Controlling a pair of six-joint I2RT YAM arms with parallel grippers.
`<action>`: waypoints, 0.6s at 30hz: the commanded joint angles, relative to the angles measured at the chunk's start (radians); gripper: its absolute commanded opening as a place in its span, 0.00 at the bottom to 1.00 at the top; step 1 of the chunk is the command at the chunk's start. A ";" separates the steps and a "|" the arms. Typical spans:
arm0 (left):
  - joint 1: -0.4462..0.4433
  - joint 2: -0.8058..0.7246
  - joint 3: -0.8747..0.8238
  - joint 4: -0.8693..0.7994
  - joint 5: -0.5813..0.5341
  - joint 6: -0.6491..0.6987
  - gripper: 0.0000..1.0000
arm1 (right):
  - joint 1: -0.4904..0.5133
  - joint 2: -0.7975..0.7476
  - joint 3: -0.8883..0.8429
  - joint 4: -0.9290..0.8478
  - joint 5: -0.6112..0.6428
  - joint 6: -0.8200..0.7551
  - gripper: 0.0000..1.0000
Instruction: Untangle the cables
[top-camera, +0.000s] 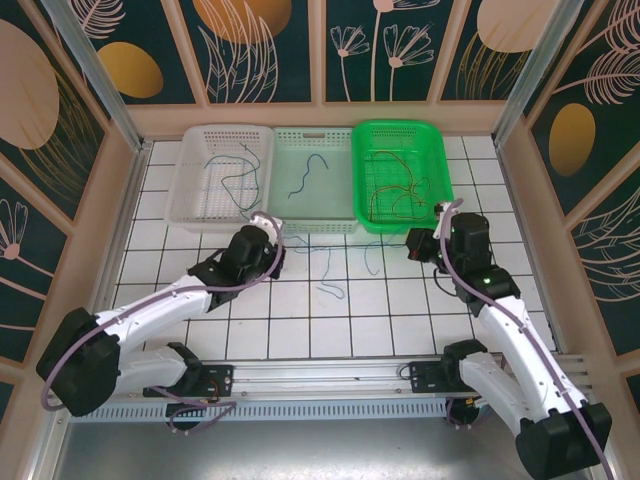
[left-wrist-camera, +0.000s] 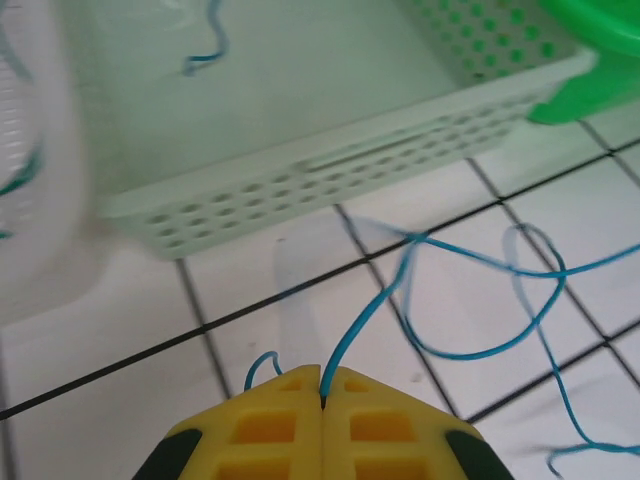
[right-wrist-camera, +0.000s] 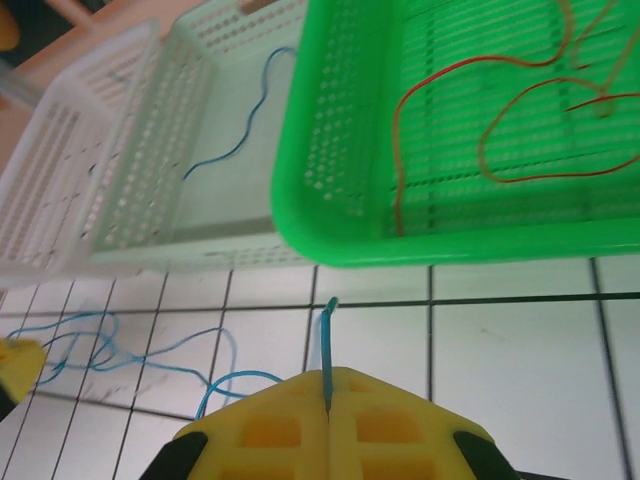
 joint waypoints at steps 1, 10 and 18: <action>0.005 -0.049 -0.018 -0.044 -0.139 -0.022 0.00 | -0.020 -0.001 0.060 -0.050 0.019 -0.050 0.00; 0.019 -0.143 -0.052 -0.054 -0.200 -0.044 0.00 | -0.035 0.002 0.227 -0.048 -0.059 -0.099 0.00; 0.018 -0.156 -0.056 -0.013 -0.092 -0.013 0.00 | 0.057 0.074 0.338 0.113 -0.294 -0.051 0.00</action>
